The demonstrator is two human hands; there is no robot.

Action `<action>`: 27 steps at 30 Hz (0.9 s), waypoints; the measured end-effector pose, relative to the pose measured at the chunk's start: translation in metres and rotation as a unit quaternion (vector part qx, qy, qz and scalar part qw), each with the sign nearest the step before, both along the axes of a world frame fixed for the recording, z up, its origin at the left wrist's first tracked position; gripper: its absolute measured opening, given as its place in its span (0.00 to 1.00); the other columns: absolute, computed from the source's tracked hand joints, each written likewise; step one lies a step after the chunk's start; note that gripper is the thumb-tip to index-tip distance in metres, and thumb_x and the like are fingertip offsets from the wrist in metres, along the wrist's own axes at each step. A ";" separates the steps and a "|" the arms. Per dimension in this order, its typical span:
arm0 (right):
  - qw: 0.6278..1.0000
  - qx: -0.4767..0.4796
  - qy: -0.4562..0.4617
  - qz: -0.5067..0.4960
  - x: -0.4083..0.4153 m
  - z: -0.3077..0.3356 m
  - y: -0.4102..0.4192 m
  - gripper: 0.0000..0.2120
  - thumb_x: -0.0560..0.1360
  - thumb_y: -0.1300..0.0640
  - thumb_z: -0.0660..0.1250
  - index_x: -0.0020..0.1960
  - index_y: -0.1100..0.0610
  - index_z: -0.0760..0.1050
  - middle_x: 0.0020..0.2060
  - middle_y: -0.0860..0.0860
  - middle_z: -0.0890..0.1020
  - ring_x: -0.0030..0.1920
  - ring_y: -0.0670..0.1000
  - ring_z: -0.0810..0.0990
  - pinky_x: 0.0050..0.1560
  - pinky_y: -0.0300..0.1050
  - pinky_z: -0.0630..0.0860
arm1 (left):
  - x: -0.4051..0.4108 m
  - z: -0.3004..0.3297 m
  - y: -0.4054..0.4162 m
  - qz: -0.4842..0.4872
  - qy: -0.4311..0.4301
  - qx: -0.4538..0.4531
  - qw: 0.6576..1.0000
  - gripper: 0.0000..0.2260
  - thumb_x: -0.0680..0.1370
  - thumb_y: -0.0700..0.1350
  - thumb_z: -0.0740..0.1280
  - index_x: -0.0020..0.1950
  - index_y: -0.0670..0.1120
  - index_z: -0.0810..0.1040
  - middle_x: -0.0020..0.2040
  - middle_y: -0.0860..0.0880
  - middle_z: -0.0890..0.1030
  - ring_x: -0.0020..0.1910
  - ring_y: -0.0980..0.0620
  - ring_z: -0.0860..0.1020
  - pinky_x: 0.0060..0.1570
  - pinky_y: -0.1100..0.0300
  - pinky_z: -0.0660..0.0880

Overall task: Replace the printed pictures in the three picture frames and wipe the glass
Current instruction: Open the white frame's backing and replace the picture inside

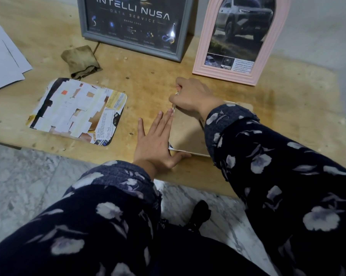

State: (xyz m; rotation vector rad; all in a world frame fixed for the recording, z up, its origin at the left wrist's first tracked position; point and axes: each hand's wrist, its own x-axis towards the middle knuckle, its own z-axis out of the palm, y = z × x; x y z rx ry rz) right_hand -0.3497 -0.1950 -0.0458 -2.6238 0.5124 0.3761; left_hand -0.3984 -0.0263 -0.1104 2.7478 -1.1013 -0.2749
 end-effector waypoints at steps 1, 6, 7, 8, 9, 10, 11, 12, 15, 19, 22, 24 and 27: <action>1.000 0.007 0.001 -0.001 0.000 0.001 0.000 0.08 0.68 0.49 0.62 0.37 0.47 0.62 0.43 0.49 0.72 0.45 0.57 0.72 0.46 0.51 0.67 | -0.001 0.000 0.000 0.000 0.000 -0.001 1.000 0.50 0.68 0.77 0.49 0.79 0.49 0.38 0.79 0.55 0.37 0.78 0.55 0.39 0.71 0.35 0.39; 1.000 0.017 0.009 -0.006 -0.001 0.006 -0.002 0.09 0.67 0.49 0.62 0.36 0.47 0.61 0.42 0.49 0.72 0.44 0.56 0.72 0.46 0.50 0.67 | -0.001 0.000 -0.001 -0.001 0.002 -0.003 1.000 0.50 0.68 0.77 0.49 0.79 0.49 0.36 0.78 0.55 0.35 0.77 0.54 0.39 0.71 0.35 0.38; 1.000 0.017 0.005 -0.010 0.000 0.005 -0.001 0.08 0.67 0.49 0.62 0.38 0.47 0.63 0.42 0.49 0.73 0.44 0.55 0.72 0.47 0.51 0.68 | -0.001 0.000 -0.001 -0.002 0.004 -0.006 1.000 0.50 0.67 0.77 0.49 0.78 0.49 0.35 0.78 0.55 0.35 0.77 0.54 0.39 0.71 0.35 0.38; 1.000 0.016 0.000 -0.015 0.000 0.004 -0.001 0.08 0.67 0.49 0.62 0.41 0.48 0.64 0.43 0.49 0.73 0.44 0.55 0.73 0.48 0.51 0.69 | -0.001 0.000 -0.001 -0.003 0.006 -0.009 1.000 0.51 0.67 0.77 0.49 0.78 0.49 0.35 0.78 0.55 0.35 0.78 0.54 0.39 0.71 0.35 0.39; 1.000 0.014 -0.004 -0.019 0.000 0.003 -0.001 0.09 0.67 0.49 0.63 0.44 0.48 0.64 0.44 0.50 0.74 0.45 0.56 0.73 0.50 0.52 0.70 | 0.000 0.000 -0.001 -0.003 0.007 -0.009 1.000 0.51 0.67 0.78 0.49 0.78 0.49 0.34 0.78 0.56 0.35 0.78 0.54 0.39 0.71 0.34 0.39; 1.000 0.013 -0.006 -0.022 -0.001 0.002 0.000 0.11 0.67 0.49 0.63 0.46 0.49 0.64 0.44 0.50 0.74 0.45 0.56 0.73 0.51 0.53 0.70 | 0.000 0.000 0.000 -0.004 0.008 -0.008 1.000 0.51 0.67 0.78 0.48 0.78 0.49 0.34 0.78 0.56 0.35 0.78 0.54 0.39 0.71 0.34 0.39; 1.000 0.010 -0.008 -0.024 -0.001 0.002 0.000 0.12 0.67 0.49 0.63 0.47 0.49 0.64 0.45 0.50 0.75 0.45 0.56 0.73 0.52 0.53 0.71 | 0.000 0.000 0.000 -0.005 0.008 -0.007 1.000 0.51 0.67 0.78 0.48 0.78 0.49 0.33 0.78 0.56 0.35 0.78 0.54 0.39 0.71 0.34 0.39; 1.000 0.007 -0.009 -0.026 -0.001 0.002 0.000 0.13 0.67 0.49 0.63 0.48 0.49 0.64 0.45 0.50 0.75 0.45 0.56 0.73 0.53 0.54 0.71 | 0.000 0.000 0.000 -0.006 0.008 -0.007 1.000 0.51 0.67 0.78 0.48 0.78 0.49 0.34 0.78 0.56 0.35 0.77 0.54 0.39 0.71 0.34 0.39; 0.999 0.002 -0.013 -0.032 -0.003 0.002 0.001 0.14 0.67 0.49 0.63 0.49 0.50 0.63 0.46 0.51 0.75 0.46 0.56 0.74 0.54 0.55 0.72 | -0.001 0.001 0.000 -0.006 0.010 -0.009 1.000 0.51 0.67 0.78 0.48 0.78 0.49 0.34 0.78 0.56 0.35 0.77 0.55 0.39 0.71 0.34 0.40; 0.999 -0.026 -0.002 -0.029 -0.004 0.000 0.003 0.12 0.68 0.47 0.62 0.47 0.53 0.70 0.50 0.53 0.73 0.54 0.59 0.75 0.57 0.57 0.72 | -0.001 0.001 -0.001 -0.003 0.009 -0.010 1.000 0.51 0.67 0.78 0.47 0.77 0.48 0.32 0.78 0.55 0.36 0.77 0.55 0.39 0.71 0.34 0.40; 0.999 -0.043 0.015 -0.024 -0.002 -0.002 0.003 0.18 0.68 0.46 0.62 0.52 0.55 0.77 0.58 0.53 0.69 0.56 0.58 0.73 0.59 0.58 0.71 | -0.002 0.001 -0.001 -0.005 0.008 -0.005 1.000 0.51 0.67 0.78 0.48 0.77 0.48 0.32 0.78 0.54 0.36 0.77 0.54 0.38 0.71 0.34 0.40; 0.999 -0.042 0.014 -0.025 -0.001 -0.002 0.004 0.20 0.68 0.46 0.63 0.55 0.56 0.78 0.60 0.53 0.66 0.56 0.57 0.73 0.59 0.58 0.71 | -0.002 0.001 -0.001 -0.005 0.008 -0.005 1.000 0.51 0.67 0.78 0.48 0.78 0.48 0.33 0.78 0.55 0.36 0.77 0.54 0.38 0.71 0.34 0.39; 0.998 -0.047 0.019 -0.030 0.001 0.000 0.003 0.20 0.68 0.47 0.63 0.55 0.56 0.78 0.61 0.52 0.66 0.56 0.56 0.73 0.59 0.58 0.71 | -0.001 0.001 -0.001 -0.006 0.009 -0.001 1.000 0.51 0.66 0.78 0.46 0.79 0.49 0.37 0.78 0.56 0.36 0.77 0.55 0.39 0.71 0.35 0.39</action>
